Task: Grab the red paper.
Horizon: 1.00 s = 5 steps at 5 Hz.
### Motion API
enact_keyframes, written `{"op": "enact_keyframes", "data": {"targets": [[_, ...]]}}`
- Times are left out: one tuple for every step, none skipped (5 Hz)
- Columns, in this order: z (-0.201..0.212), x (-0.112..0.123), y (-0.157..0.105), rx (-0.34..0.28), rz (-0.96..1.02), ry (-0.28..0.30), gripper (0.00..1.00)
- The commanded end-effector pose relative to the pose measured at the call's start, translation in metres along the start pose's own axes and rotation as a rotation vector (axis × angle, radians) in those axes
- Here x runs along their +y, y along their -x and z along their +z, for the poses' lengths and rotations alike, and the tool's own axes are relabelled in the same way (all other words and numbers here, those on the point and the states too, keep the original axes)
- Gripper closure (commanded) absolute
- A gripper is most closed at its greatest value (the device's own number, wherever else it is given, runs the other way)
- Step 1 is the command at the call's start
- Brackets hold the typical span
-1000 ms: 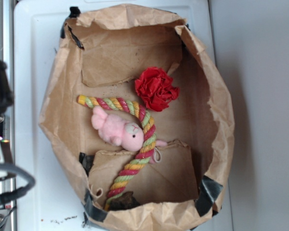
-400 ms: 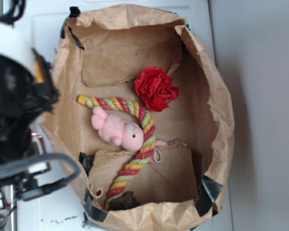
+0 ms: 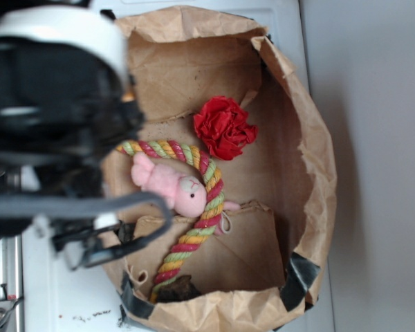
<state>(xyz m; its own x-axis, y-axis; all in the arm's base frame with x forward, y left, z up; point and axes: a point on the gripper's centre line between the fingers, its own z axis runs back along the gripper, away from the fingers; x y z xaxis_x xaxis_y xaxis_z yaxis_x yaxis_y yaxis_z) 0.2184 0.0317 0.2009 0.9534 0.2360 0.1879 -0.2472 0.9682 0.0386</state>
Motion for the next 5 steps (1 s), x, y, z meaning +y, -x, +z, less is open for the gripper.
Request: {"op": "enact_keyframes", "data": {"targets": [[-0.012, 0.003, -0.027, -0.058, 0.008, 0.006, 0.00], [-0.033, -0.002, -0.035, -0.065, -0.002, 0.020, 0.00], [-0.049, 0.001, -0.040, -0.068, -0.005, 0.006, 0.00], [-0.049, 0.001, -0.040, -0.068, -0.005, 0.006, 0.00], [-0.049, 0.001, -0.040, -0.068, -0.005, 0.006, 0.00]]}}
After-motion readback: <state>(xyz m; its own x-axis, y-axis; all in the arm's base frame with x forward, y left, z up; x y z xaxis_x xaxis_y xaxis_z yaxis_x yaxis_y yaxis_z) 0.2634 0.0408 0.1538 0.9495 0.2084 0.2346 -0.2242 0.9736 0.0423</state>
